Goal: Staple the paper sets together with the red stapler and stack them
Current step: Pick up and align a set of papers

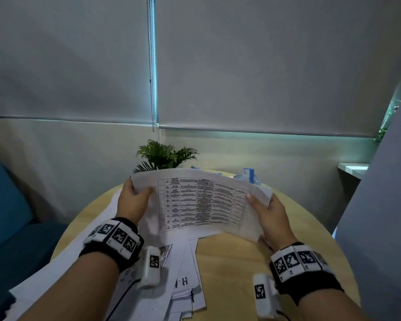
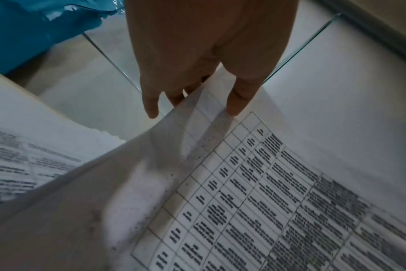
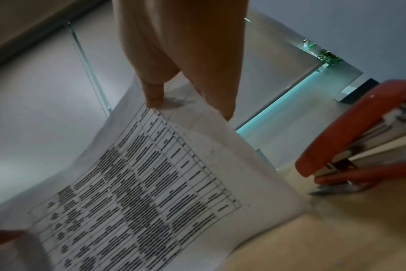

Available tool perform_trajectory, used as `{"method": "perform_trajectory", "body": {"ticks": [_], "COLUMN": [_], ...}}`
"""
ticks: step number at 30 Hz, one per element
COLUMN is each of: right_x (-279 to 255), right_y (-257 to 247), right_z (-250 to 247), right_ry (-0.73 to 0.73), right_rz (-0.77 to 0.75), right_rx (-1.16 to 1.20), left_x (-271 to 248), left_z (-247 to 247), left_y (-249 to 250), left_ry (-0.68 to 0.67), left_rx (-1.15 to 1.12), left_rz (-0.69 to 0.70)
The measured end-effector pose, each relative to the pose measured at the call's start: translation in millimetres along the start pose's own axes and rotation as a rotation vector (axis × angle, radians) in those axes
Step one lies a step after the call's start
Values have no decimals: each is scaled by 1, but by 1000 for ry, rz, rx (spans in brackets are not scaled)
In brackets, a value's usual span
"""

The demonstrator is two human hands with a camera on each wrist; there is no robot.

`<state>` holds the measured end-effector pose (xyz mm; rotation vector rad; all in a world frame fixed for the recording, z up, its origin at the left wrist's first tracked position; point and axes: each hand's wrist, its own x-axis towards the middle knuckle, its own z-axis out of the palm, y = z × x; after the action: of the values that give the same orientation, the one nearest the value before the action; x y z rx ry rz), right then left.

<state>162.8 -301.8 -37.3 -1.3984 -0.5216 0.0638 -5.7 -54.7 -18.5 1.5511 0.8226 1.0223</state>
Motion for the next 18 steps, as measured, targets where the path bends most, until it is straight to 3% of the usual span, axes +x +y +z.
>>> {"method": "perform_trajectory", "body": {"ticks": [7,13,18], "right_x": [4,15,18], "right_y": [-11,29,32], "right_z": [4,-3,-4], "right_ry": [68,42,13], "right_rz": [-113,43,37], "right_rx": [-46,-199,-270], "left_x": [-9,-7,-9], "left_z": [2,7,6], "left_y": [9,-4,-4], "left_ry": [55,-114,-138], "left_rx": [43,186,163], "left_rz": [152,-44,-55]}}
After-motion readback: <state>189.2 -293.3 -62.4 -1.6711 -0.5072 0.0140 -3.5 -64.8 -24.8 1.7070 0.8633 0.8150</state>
